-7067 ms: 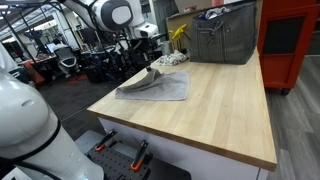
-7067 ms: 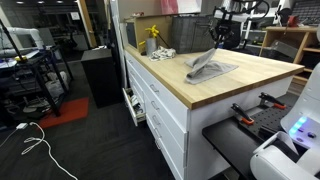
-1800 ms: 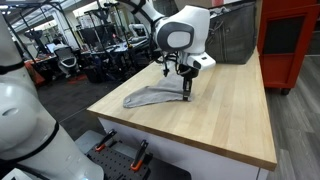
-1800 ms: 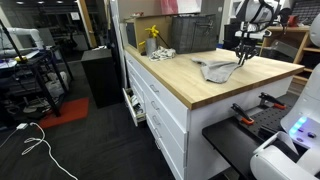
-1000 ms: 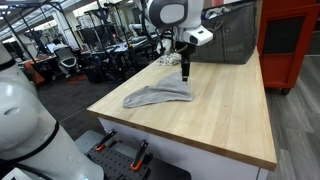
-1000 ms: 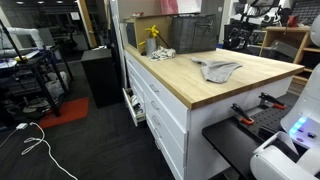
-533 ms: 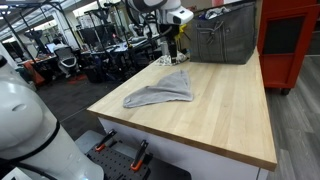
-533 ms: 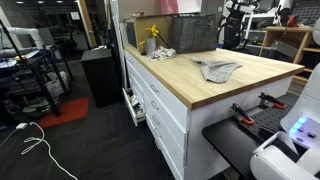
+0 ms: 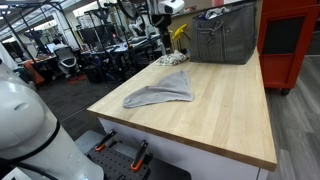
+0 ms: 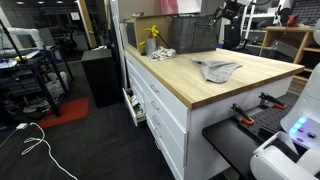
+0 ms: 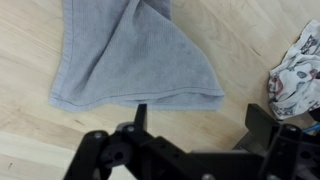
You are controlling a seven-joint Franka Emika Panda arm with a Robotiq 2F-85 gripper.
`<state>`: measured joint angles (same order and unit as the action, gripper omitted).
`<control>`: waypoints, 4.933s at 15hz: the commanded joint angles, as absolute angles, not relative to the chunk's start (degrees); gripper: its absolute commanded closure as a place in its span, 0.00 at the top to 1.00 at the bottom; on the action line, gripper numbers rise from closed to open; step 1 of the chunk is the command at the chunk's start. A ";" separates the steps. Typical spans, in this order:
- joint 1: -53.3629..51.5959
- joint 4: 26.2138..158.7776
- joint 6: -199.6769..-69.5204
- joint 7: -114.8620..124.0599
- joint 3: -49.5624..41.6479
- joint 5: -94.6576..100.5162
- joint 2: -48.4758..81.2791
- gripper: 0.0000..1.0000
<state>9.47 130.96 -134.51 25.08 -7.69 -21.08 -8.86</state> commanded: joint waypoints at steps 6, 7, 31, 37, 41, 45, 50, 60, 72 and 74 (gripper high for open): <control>9.40 130.89 -134.36 25.13 -7.85 -21.00 -8.45 1.00; 9.40 130.89 -134.36 25.13 -7.85 -21.00 -8.44 1.00; 3.96 91.20 -139.08 9.23 -4.84 5.26 25.94 1.00; 4.33 89.09 -135.43 5.14 -4.27 3.92 30.51 1.00; 4.97 90.98 -133.08 2.66 -3.21 1.96 30.90 1.00; 5.92 93.21 -127.37 1.14 -2.52 -0.80 30.24 1.00; 5.10 92.48 -127.44 2.23 -3.49 -0.62 31.54 1.00; 4.74 89.44 -122.49 4.06 -3.51 -0.90 33.18 1.00; 4.12 80.80 -115.39 7.64 -2.40 -6.01 37.63 0.05; 3.58 78.55 -115.33 8.91 -2.46 -5.81 39.51 0.00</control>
